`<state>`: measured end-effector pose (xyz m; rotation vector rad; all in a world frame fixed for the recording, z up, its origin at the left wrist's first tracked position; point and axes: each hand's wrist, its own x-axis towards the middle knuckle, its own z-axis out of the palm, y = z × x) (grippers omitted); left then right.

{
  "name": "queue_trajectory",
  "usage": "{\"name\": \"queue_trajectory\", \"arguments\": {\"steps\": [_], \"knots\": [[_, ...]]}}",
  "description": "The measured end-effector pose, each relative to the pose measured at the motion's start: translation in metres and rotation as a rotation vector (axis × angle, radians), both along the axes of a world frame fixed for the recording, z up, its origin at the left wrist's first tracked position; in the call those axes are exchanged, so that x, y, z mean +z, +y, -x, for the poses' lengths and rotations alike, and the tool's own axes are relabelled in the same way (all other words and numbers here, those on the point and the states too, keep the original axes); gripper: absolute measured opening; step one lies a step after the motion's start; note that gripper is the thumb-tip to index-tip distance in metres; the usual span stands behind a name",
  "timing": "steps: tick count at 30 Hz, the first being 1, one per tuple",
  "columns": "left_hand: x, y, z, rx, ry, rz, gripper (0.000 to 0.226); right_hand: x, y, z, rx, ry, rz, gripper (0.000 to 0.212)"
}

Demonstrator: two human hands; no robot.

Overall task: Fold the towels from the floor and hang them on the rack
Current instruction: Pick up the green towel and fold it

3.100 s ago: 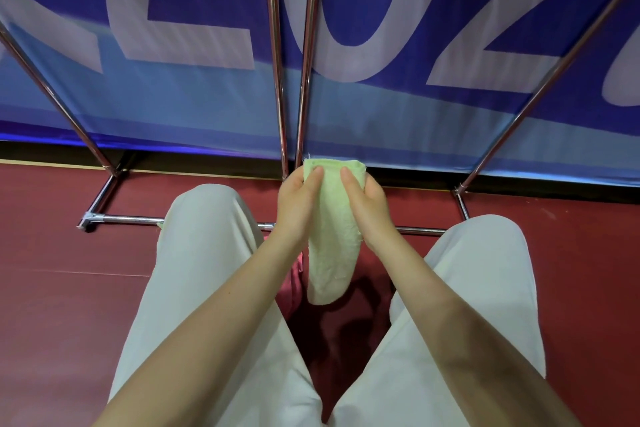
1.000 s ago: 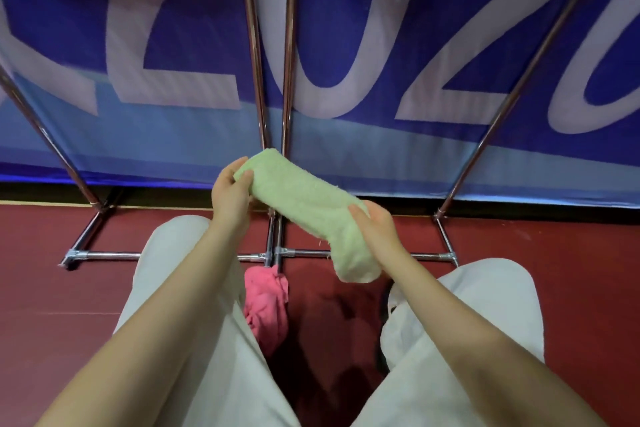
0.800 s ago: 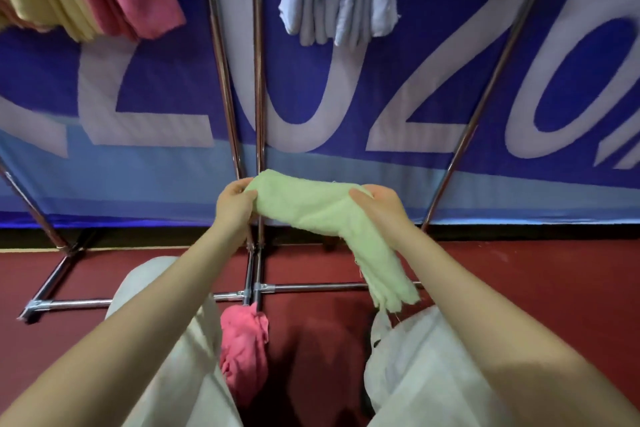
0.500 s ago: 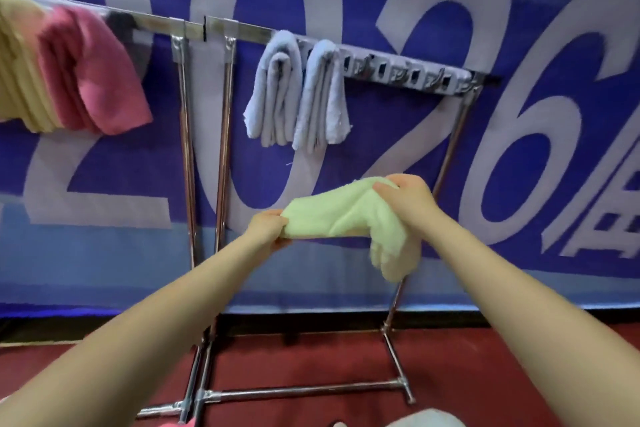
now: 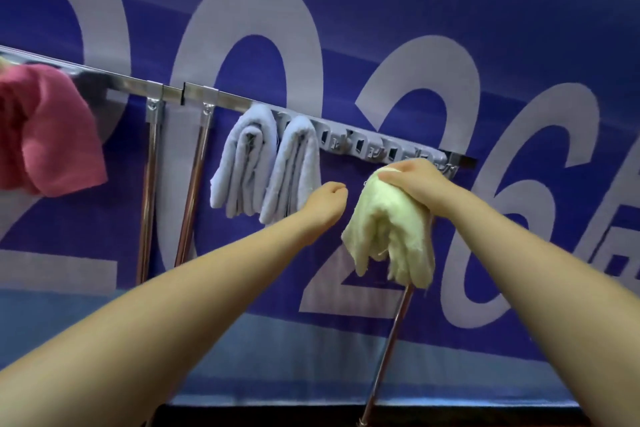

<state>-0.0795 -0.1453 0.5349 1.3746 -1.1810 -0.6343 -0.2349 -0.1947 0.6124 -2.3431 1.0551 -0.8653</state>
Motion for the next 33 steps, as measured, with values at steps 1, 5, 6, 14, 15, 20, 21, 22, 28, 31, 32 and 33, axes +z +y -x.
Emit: {"name": "queue_trajectory", "arguments": {"steps": [1,5,6,14,15,20,21,22,28,31,32,33], "knots": [[0.006,-0.001,-0.003,0.008,0.008,0.029,0.032,0.006,-0.006,-0.005,0.006,0.008,0.022,0.019],[0.027,-0.009,-0.014,0.036,0.001,0.103,0.029,0.024,-0.024,-0.03,0.074,0.005,0.046,0.02],[0.032,-0.013,-0.015,0.051,0.004,0.12,0.03,0.029,-0.028,-0.038,0.092,-0.003,0.041,0.019],[0.041,-0.036,-0.034,0.096,0.39,0.228,0.048,0.062,-0.043,-0.098,0.133,-0.104,0.015,0.014],[0.041,-0.04,-0.037,0.125,0.407,0.224,0.047,0.064,-0.047,-0.101,0.119,-0.111,0.015,0.014],[0.032,-0.053,-0.044,0.133,0.349,0.189,0.053,0.056,-0.067,-0.106,0.025,-0.029,-0.049,0.019],[0.03,-0.053,-0.044,0.14,0.327,0.185,0.053,0.053,-0.07,-0.106,0.028,-0.056,-0.065,0.019],[0.03,-0.054,-0.044,0.146,0.317,0.203,0.052,0.052,-0.073,-0.107,0.034,-0.074,-0.071,0.017],[0.027,-0.058,-0.049,0.109,0.216,0.339,0.042,0.058,-0.071,-0.112,-0.174,0.013,-0.084,0.022],[0.028,-0.058,-0.042,0.106,0.24,0.342,0.041,0.056,-0.069,-0.113,-0.222,0.032,-0.061,0.027],[0.031,-0.056,-0.041,0.107,0.267,0.333,0.041,0.056,-0.068,-0.111,-0.205,0.008,-0.059,0.022],[0.03,-0.055,-0.04,0.114,0.307,0.332,0.042,0.055,-0.067,-0.11,-0.179,-0.018,-0.046,0.016]]}}
